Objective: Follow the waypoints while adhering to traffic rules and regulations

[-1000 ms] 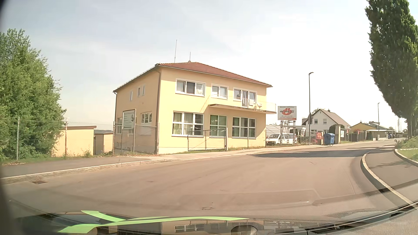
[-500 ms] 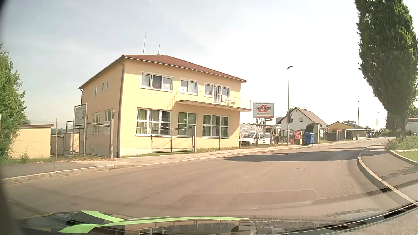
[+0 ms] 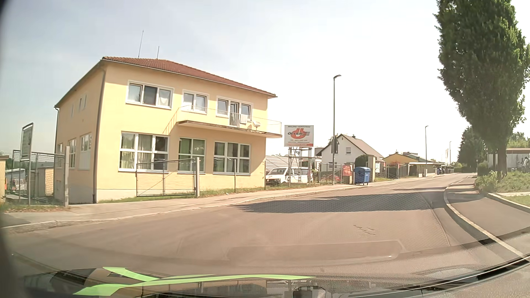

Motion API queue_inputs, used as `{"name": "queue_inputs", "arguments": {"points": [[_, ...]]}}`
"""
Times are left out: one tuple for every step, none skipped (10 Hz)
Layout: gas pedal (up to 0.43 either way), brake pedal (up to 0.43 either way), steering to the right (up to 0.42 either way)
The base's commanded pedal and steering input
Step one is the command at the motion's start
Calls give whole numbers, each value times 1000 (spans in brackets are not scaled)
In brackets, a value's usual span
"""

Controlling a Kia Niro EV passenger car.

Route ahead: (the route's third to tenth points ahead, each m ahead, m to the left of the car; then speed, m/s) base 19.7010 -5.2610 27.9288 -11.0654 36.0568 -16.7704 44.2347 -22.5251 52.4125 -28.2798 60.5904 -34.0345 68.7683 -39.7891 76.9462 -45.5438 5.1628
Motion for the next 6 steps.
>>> {"name": "queue_inputs", "arguments": {"points": [[79, 0, 184], [79, 0, 184], [79, 0, 184], [79, 0, 184], [87, 0, 184], [87, 0, 184]]}}
